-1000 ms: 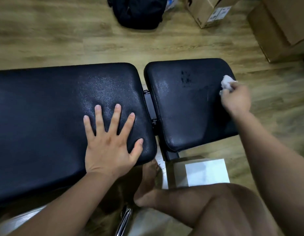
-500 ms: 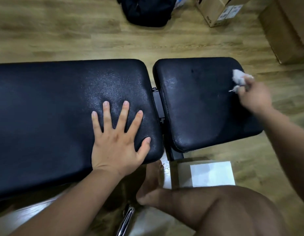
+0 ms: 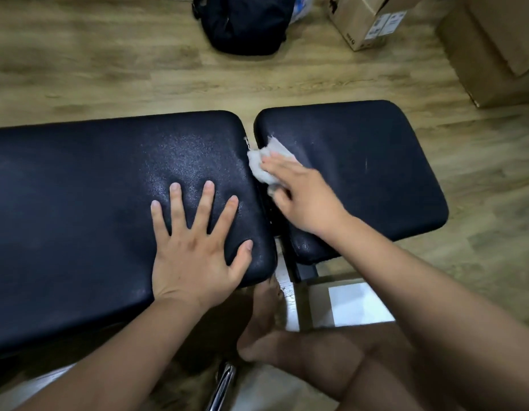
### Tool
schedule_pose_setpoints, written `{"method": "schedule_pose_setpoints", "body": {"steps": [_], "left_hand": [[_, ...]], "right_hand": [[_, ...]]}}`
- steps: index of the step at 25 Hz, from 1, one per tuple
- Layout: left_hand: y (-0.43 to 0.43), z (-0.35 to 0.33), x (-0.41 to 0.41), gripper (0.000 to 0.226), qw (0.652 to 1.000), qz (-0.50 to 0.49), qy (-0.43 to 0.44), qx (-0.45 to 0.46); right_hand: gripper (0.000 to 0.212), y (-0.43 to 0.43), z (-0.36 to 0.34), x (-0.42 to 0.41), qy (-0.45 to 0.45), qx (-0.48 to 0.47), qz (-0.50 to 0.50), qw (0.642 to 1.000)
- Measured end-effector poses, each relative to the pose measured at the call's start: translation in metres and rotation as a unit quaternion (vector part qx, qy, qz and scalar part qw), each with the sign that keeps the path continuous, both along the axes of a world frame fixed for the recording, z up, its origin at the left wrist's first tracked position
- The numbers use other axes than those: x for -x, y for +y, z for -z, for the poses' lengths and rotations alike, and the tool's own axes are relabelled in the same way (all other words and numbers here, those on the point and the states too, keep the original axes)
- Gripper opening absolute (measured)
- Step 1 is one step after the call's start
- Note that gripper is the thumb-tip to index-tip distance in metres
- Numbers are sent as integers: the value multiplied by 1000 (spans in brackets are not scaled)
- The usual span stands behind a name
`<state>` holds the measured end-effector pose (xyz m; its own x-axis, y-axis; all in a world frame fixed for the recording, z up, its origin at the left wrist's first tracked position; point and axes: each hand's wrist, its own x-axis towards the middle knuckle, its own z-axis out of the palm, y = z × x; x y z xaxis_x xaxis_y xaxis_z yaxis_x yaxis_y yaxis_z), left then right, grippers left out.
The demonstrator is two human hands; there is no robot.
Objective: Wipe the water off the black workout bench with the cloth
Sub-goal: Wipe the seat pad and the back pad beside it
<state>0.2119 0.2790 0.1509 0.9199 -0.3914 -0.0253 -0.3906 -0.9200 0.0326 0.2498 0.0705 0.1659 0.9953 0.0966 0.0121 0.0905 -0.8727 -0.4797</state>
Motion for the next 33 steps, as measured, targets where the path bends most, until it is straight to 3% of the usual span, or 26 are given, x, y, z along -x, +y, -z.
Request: {"method": "schedule_pose_setpoints", "body": {"steps": [1,3,6,8,10,14,18,22,26,30,33], "left_hand": [[0,1,0,72,1000,-3,-1,3],[0,2,0,72,1000,-4,-4,11],[-1,3,0,71,1000,-1,-3,13],[-1,2,0,71,1000,-1,-2,17],[-1,1,0,71,1000,-1,0,16],[-1,1,0,72,1000,-4,-4,15],[-1,1,0,71,1000,-6,-5,19],[0,3,0,71,1000,-10,-2,28],[-1,-1,-1,71,1000,-6,10,18],[-1,-1,0,71,1000,-6,25,13],[-1,-2,0,70,1000,-7,25,15]], "right_hand": [[44,-29,0,16,-11,8,5,1000],[42,-93,-11,33,-3,68,115,991],[39,-169,-26,4,57,112,351,928],[48,-171,-30,-35,66,77,416,904],[50,-131,-22,-63,48,63,397,914],[52,-19,-2,-68,16,40,163,986],[51,-13,-7,24,8,-7,52,999],[53,-9,-7,129,64,21,-34,997],[55,-3,-2,57,26,71,-22,997],[46,10,-2,-74,57,75,94,991],[50,10,-3,-74,47,79,97,991]]}}
